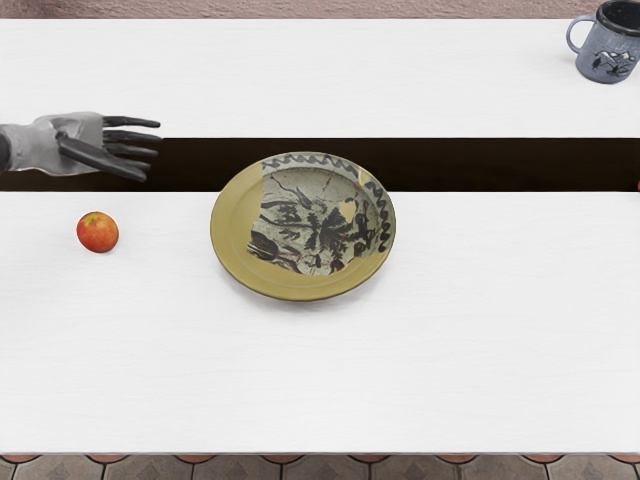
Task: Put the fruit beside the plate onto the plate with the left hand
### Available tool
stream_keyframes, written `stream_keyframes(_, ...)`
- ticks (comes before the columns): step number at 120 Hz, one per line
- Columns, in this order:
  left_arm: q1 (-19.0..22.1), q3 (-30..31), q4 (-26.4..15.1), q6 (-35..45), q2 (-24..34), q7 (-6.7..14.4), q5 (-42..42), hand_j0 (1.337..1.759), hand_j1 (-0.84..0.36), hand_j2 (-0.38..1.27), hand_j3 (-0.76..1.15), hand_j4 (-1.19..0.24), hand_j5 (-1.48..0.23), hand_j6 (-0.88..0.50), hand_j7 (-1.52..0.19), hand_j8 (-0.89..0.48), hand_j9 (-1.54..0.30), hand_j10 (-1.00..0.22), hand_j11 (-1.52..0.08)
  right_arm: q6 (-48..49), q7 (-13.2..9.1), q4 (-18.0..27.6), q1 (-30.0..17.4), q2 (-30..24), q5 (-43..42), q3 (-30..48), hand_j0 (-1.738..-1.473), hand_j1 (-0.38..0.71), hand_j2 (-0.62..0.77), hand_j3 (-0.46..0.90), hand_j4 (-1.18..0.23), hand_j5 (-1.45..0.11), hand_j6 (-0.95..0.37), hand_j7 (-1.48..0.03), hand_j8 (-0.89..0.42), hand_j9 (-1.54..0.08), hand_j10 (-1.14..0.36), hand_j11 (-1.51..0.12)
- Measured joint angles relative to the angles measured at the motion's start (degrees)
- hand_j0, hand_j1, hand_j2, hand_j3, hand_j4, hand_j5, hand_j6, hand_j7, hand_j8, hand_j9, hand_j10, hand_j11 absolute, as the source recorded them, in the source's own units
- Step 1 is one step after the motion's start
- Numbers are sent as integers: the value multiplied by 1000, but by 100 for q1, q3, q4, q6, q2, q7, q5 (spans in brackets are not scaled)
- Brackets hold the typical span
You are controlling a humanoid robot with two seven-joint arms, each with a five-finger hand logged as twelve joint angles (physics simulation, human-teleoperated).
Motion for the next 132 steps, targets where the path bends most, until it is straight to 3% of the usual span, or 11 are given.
stream_keyframes(14, -54, 4, -23, 0, 26, 14, 41, 1658, 54, 50, 0, -246, -321, -246, -321, -246, -320, -246, -320, 0, 28, 0, 3, 0, 0, 5, -1658, -307, -7, 0, -35, -45, -35, -45, -35, -45, -35, -45)
stream_keyframes(21, -134, 3, -30, 0, 57, 139, 165, 1658, 54, 50, 0, -246, -321, -246, -320, -246, -320, -246, -320, 0, 31, -2, 7, 0, 0, 7, -1658, -307, -7, 0, -35, -45, -35, -45, -35, -45, -35, -45)
stream_keyframes(35, -690, -20, -48, 0, 338, 301, 962, 1658, 54, 50, 0, -247, -321, -247, -321, -246, -321, -246, -321, 0, 32, -7, 5, 0, 4, 19, -1658, -308, -7, 0, -35, -45, -35, -45, -35, -45, -35, -45)
stream_keyframes(46, -766, -31, -128, 0, 583, 348, 1592, 1658, 53, 50, 0, -247, -321, -247, -321, -247, -321, -247, -321, 0, 13, -1, -28, 0, 7, 7, -1658, -308, -7, 0, -35, -45, -35, -45, -35, -45, -35, -45)
stream_keyframes(52, -759, -33, -511, 0, 897, 363, 2038, 1658, 53, 50, 0, -248, -321, -248, -321, -248, -321, -248, -321, 0, 5, 1, -39, 0, 8, 3, -1658, -308, -7, 0, -35, -45, -35, -45, -35, -45, -35, -45)
stream_keyframes(60, -758, -34, -1441, -1, 1461, 391, 2591, 1658, 53, 51, 0, -248, -322, -248, -322, -248, -321, -248, -321, 0, -2, 4, -48, 0, 8, 0, -1658, -307, -7, 0, -35, -45, -35, -45, -35, -45, -35, -45)
stream_keyframes(69, -770, -41, -2350, -1, 1520, 446, 3219, 1658, 54, 51, 0, -249, -322, -249, -322, -249, -321, -248, -321, 0, -6, 4, -52, 0, 8, -3, -1658, -307, -7, 0, -35, -45, -35, -45, -35, -45, -35, -45)
stream_keyframes(77, -818, -49, -2917, -1, 1520, 474, 3781, 1658, 54, 51, 0, -250, -322, -250, -321, -250, -321, -249, -321, 0, -7, 4, -55, 0, 9, -4, -1658, -307, -7, 0, -35, -45, -35, -45, -35, -45, -35, -45)
stream_keyframes(94, -983, -46, -3521, 128, 1502, 669, 4807, 1658, 55, 51, 0, -250, -321, -251, -321, -250, -321, -250, -321, 0, -9, 7, -56, 0, 9, -6, -1658, -308, -7, 0, -35, -45, -35, -45, -35, -45, -35, -45)
stream_keyframes(105, -957, 165, -3881, 710, 1748, 758, 5435, 1658, 55, 51, 0, -251, -321, -252, -321, -251, -321, -250, -321, 0, -9, 6, -57, 0, 9, -6, -1658, -308, -7, 0, -35, -45, -35, -45, -35, -45, -35, -45)
stream_keyframes(132, -2138, 2359, -4716, 2904, 1817, 801, 5837, 1658, 55, 52, 0, -253, -323, -254, -322, -254, -322, -252, -322, 0, -9, 7, -57, 0, 9, -7, -1658, -308, -7, 0, -35, -45, -35, -45, -35, -45, -35, -45)
